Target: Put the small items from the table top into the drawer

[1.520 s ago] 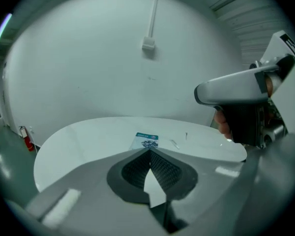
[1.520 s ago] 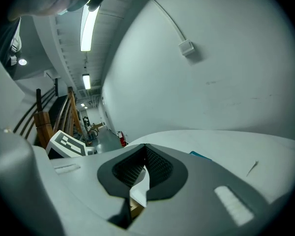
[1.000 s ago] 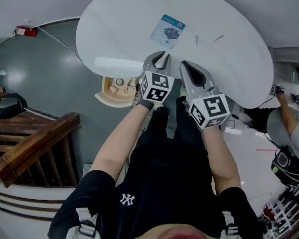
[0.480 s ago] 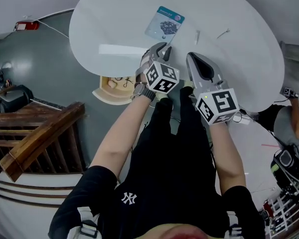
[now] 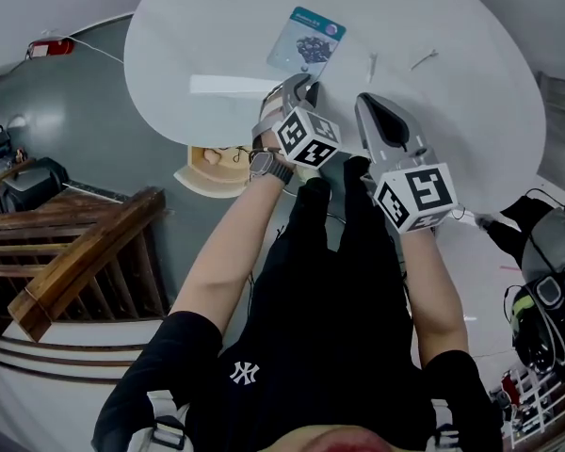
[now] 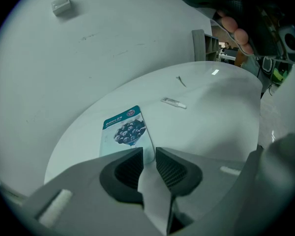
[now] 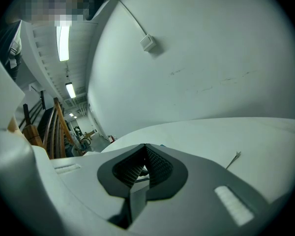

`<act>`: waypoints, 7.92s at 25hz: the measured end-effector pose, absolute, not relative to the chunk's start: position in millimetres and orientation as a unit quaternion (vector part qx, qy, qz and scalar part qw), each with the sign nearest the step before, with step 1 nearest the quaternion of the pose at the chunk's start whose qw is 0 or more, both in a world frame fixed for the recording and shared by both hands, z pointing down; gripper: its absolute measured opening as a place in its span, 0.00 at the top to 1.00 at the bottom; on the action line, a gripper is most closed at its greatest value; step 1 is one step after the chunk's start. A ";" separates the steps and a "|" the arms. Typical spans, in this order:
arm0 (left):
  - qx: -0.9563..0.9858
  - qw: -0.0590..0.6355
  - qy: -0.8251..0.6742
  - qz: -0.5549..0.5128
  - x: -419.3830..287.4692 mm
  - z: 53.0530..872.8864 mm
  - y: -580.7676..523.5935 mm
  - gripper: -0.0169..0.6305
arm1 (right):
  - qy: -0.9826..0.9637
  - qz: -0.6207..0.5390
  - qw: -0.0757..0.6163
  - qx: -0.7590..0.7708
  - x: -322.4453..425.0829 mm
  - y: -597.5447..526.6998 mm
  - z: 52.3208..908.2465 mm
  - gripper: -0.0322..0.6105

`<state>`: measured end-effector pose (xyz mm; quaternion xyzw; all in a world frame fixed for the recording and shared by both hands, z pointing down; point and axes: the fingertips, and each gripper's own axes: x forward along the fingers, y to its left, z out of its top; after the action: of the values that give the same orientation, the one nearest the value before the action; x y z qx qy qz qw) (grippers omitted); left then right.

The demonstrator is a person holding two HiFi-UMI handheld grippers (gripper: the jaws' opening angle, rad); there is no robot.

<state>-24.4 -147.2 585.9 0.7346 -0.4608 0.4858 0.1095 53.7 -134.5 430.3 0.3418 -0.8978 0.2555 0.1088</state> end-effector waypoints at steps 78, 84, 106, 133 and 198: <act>0.604 0.277 -0.737 0.118 -246.0 430.0 87.6 0.97 | -0.964 0.188 0.143 0.125 -178.1 28.7 370.7 0.91; 0.586 0.289 -0.749 0.112 -260.5 441.7 106.8 0.97 | -0.964 0.188 0.156 0.102 -197.7 40.0 381.5 0.91; 0.545 0.374 -0.736 0.145 -266.5 567.7 132.9 0.97 | -0.952 0.207 0.206 0.091 -204.1 49.4 446.2 0.91; 0.642 0.324 -0.676 0.159 -203.6 524.3 40.3 0.94 | -0.940 0.215 0.177 0.195 -136.8 -8.2 424.7 0.91; 0.718 0.284 -0.574 0.274 71.5 564.1 -190.2 0.86 | -0.889 0.297 0.156 0.311 134.3 -185.3 473.2 0.91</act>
<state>71.5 -190.2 564.1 0.7181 -0.5735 0.2738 0.2838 134.3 -185.3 473.2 0.3110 -0.8892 0.2975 0.1556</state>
